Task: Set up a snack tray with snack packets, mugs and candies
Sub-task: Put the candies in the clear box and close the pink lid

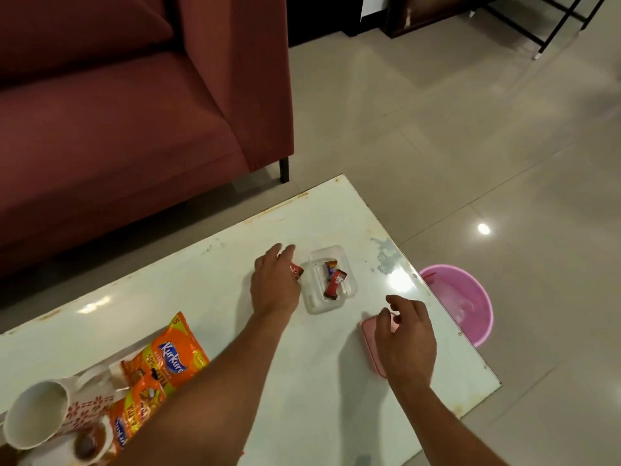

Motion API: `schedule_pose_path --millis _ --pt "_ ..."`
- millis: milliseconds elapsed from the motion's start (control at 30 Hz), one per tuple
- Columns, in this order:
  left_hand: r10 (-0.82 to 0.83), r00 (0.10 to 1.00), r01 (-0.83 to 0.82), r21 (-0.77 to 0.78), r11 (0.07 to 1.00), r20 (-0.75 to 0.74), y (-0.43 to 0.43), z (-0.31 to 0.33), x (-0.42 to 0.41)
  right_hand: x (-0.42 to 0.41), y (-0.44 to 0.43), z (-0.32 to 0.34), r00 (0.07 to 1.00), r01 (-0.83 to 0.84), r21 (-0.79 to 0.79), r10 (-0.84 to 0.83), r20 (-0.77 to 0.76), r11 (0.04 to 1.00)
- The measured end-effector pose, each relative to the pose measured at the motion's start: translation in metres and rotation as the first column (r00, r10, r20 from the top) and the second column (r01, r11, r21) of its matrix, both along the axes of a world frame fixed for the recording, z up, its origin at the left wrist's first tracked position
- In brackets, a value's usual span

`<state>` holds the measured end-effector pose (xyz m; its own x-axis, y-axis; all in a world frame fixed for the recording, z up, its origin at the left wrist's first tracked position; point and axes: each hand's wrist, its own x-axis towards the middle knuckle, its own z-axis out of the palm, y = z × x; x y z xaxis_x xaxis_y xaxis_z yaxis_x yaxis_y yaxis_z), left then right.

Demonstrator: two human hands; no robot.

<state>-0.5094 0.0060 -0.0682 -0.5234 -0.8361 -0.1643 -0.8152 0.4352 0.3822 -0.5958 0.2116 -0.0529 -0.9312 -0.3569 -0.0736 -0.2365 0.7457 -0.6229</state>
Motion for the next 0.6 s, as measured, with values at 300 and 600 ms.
schedule_pose_path --millis 300,600 --pt "-0.104 0.990 0.117 -0.141 0.983 0.098 -0.006 -0.015 0.020 0.009 0.033 -0.022 0.995 -0.088 0.251 0.097 -0.021 0.964" --pt "0.038 0.959 -0.088 -0.168 0.982 -0.280 0.044 0.037 -0.014 0.015 0.032 -0.020 0.985 -0.148 0.369 0.168 -0.023 0.918"
